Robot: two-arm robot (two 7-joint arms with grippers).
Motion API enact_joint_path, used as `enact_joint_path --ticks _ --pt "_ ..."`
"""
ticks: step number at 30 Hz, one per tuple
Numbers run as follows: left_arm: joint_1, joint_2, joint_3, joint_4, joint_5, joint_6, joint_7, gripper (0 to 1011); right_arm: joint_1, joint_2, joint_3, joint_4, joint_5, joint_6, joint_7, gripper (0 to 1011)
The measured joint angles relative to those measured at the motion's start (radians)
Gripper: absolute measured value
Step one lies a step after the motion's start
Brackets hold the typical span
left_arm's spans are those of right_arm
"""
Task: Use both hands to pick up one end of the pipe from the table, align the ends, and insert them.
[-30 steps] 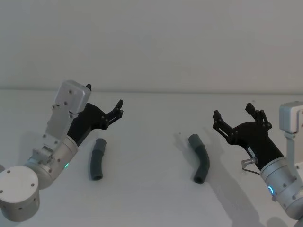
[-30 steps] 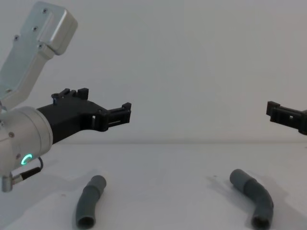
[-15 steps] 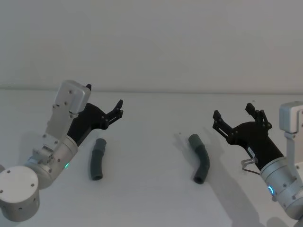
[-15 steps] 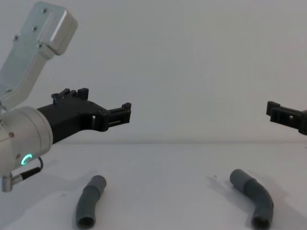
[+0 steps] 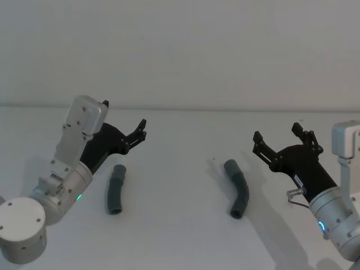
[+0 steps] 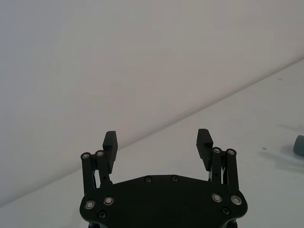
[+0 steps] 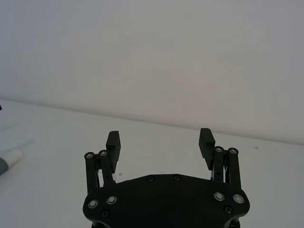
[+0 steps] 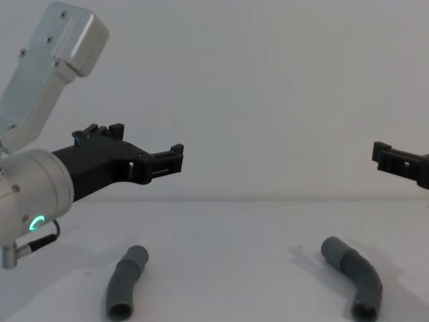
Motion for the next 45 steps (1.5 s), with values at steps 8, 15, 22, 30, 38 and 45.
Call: enact_joint_path --ticks 8,15,22,30,38,45 --pt "0.014 0.015 -0.005 -0.032 -0.012 0.061 -0.017 1001 0.000 0.000 0.000 0.000 0.000 0.000 0.000 1002" --pt "0.047 0.035 -0.017 -0.090 -0.035 0.157 -0.028 1001 0.000 0.000 0.000 0.000 0.000 0.000 0.000 1002" --pt "0.082 0.048 -0.033 -0.151 -0.052 0.251 -0.022 1001 0.000 0.000 0.000 0.000 0.000 0.000 0.000 1002" --pt "0.115 0.055 -0.053 -0.220 -0.070 0.374 -0.001 1001 0.000 0.000 0.000 0.000 0.000 0.000 0.000 1002" --pt "0.134 0.052 -0.074 -0.278 -0.095 0.517 0.018 1001 0.000 0.000 0.000 0.000 0.000 0.000 0.000 1002" --pt "0.127 0.048 -0.085 -0.311 -0.114 0.638 0.022 1001 0.000 0.000 0.000 0.000 0.000 0.000 0.000 1002"
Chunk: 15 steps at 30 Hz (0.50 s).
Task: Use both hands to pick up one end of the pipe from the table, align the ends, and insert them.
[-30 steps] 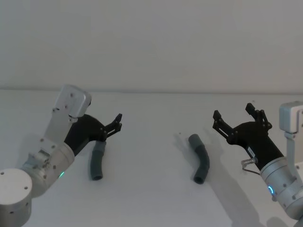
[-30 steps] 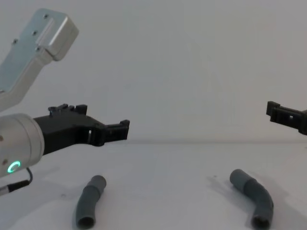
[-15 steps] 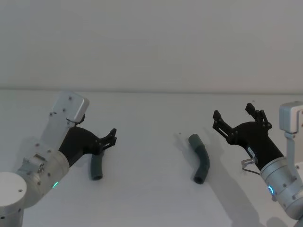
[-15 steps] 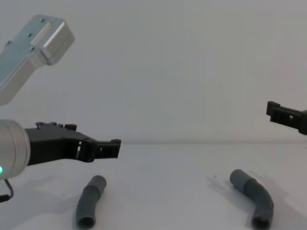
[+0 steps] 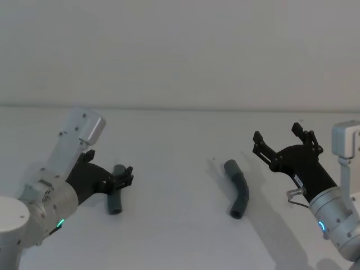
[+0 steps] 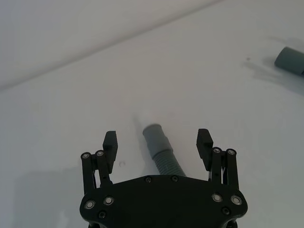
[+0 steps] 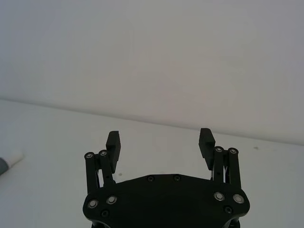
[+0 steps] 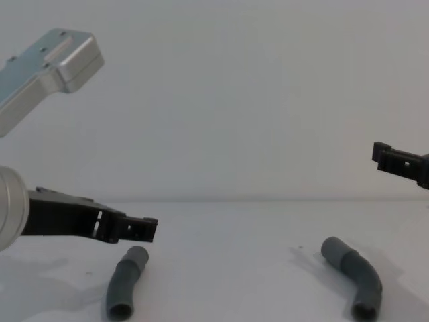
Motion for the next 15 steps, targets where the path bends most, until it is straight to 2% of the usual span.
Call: enact_joint_path --ticks 8,15 --pt "-0.016 -0.008 -0.005 -0.014 -0.015 0.104 -0.002 1001 0.000 0.000 0.000 0.000 0.000 0.000 0.000 1002" --pt "-0.023 -0.018 -0.005 -0.011 -0.020 0.147 -0.004 1001 0.000 0.000 0.000 0.000 0.000 0.000 0.000 1002"
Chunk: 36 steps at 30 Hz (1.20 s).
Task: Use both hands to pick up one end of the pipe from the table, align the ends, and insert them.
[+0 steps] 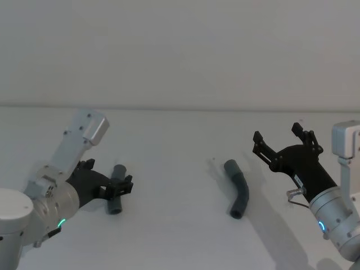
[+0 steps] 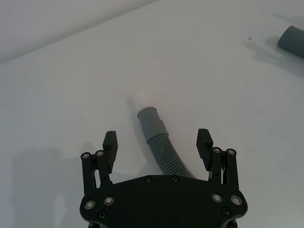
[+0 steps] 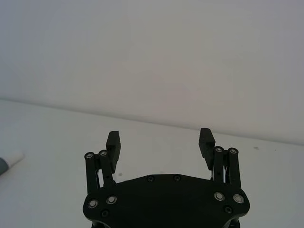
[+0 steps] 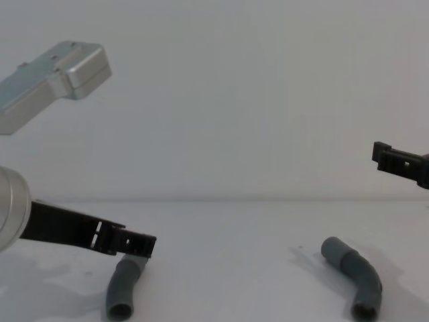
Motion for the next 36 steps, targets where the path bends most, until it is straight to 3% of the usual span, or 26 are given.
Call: enact_joint_path --ticks 13,36 --pt "-0.002 -0.031 0.004 0.028 0.002 0.034 0.004 1001 0.000 0.000 0.000 0.000 0.000 0.000 0.000 1002" --pt "-0.024 -0.052 0.029 0.079 0.039 0.033 0.002 1001 0.000 0.000 0.000 0.000 0.000 0.000 0.000 1002"
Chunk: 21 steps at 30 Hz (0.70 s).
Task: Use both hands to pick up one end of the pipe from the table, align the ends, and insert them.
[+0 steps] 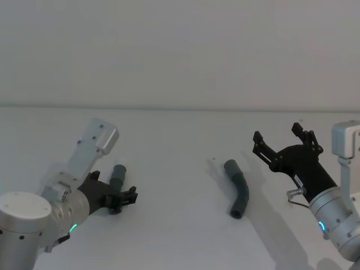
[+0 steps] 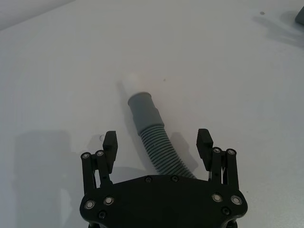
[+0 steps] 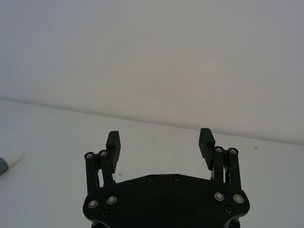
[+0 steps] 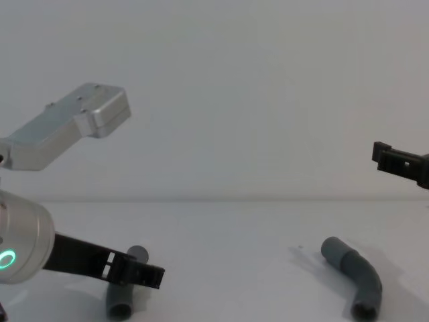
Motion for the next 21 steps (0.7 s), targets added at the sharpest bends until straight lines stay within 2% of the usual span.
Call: enact_joint_path --ticks 21 --pt "-0.025 -0.032 0.000 0.059 0.008 -0.021 -0.025 1001 0.000 0.000 0.000 0.000 0.000 0.000 0.000 1002"
